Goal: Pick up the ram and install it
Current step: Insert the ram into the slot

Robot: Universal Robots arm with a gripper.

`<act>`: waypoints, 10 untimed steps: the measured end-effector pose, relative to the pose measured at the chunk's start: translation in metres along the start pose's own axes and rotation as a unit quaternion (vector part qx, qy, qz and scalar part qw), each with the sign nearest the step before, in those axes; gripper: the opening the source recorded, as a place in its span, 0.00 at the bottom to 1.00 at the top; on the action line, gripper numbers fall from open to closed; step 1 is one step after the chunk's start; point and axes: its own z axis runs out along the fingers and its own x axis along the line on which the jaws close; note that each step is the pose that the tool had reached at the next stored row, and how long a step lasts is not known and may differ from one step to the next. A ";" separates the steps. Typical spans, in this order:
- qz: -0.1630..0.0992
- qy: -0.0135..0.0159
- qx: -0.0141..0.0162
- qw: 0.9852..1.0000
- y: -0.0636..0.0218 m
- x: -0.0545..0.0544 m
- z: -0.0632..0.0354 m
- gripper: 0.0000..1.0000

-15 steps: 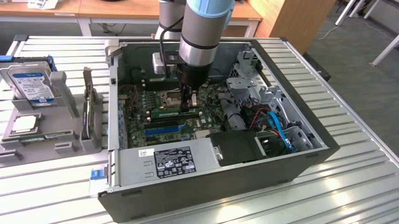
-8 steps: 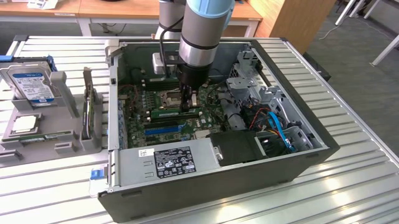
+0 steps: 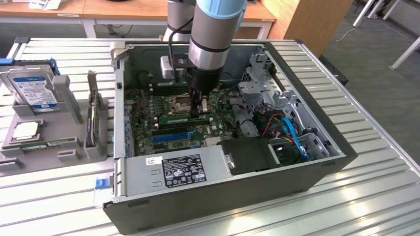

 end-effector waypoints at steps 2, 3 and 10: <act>-0.002 0.000 0.000 1.000 0.0000 0.000 0.0000 0.11; -0.003 0.000 0.000 1.000 0.0000 0.000 0.0000 0.11; -0.003 0.000 0.000 1.000 0.0000 0.000 0.0003 0.11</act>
